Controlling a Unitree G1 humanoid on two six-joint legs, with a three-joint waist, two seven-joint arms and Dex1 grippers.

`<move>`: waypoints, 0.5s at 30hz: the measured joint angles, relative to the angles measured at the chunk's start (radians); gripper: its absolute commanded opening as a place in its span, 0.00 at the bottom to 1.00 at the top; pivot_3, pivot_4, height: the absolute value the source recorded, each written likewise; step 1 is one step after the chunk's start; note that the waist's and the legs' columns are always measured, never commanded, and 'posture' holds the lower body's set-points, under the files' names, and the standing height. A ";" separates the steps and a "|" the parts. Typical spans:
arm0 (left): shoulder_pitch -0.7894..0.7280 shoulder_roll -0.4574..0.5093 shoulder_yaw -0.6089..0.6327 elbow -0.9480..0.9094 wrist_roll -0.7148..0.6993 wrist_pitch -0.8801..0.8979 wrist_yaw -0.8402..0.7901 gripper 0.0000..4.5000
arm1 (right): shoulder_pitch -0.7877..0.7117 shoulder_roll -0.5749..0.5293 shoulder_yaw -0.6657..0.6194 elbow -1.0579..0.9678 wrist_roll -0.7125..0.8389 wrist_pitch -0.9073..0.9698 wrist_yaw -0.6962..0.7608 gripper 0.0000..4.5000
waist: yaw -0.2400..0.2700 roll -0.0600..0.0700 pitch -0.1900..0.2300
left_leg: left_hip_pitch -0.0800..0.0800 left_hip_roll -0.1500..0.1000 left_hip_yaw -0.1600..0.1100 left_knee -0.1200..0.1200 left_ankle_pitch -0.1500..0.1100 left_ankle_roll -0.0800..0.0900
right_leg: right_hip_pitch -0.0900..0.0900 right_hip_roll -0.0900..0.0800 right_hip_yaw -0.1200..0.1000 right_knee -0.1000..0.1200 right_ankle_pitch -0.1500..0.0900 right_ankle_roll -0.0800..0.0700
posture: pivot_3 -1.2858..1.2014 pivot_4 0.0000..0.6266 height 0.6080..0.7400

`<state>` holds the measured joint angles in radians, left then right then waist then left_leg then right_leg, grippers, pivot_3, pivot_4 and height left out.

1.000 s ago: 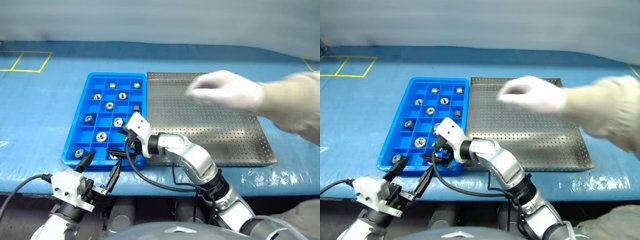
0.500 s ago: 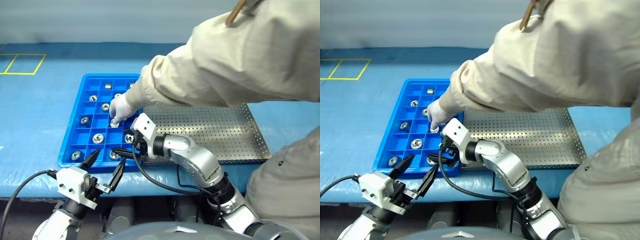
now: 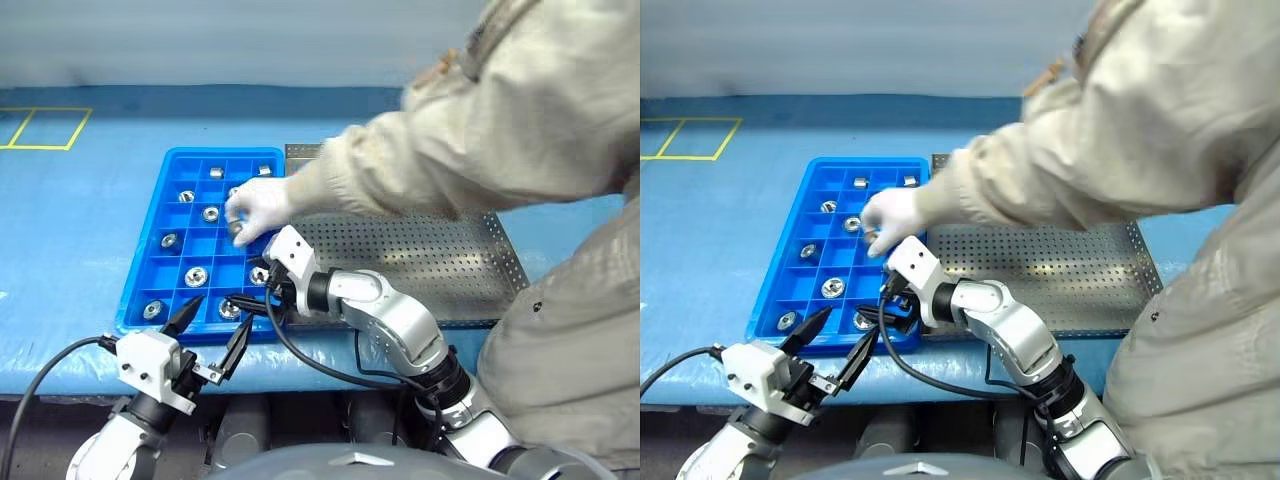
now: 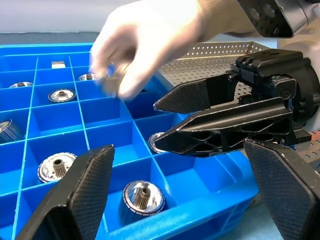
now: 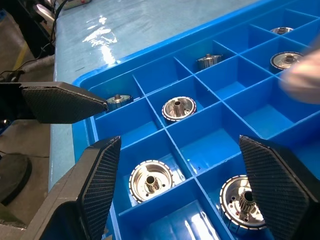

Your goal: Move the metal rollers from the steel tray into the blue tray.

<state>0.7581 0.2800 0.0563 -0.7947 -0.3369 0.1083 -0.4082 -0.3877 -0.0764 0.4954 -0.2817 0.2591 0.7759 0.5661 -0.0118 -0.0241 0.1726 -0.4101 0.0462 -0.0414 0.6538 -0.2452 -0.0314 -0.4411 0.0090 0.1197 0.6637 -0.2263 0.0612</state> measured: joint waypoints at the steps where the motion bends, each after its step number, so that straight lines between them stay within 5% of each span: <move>1: 0.000 0.000 0.000 0.000 0.000 0.000 0.000 1.00 | 0.000 0.000 0.000 0.000 0.000 0.000 0.000 0.89 | 0.000 0.000 0.000 | 0.000 0.000 0.000 0.000 0.000 0.000 | 0.000 0.000 0.000 0.000 0.000 0.000 | 0.58 0.24 1.00; 15: -0.011 0.002 0.002 0.006 -0.019 0.010 -0.001 1.00 | 0.000 0.000 -0.002 0.000 -0.002 -0.001 -0.003 0.89 | -0.001 0.000 0.000 | 0.000 0.000 0.000 0.001 0.000 0.000 | 0.000 0.000 0.000 0.001 0.000 0.000 | 0.56 0.24 1.00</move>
<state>0.7467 0.2821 0.0580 -0.7891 -0.3561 0.1187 -0.4095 -0.3877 -0.0761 0.4932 -0.2817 0.2568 0.7750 0.5632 -0.0127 -0.0240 0.1726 -0.4101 0.0461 -0.0414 0.6548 -0.2452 -0.0314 -0.4407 0.0090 0.1198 0.6643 -0.2261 0.0614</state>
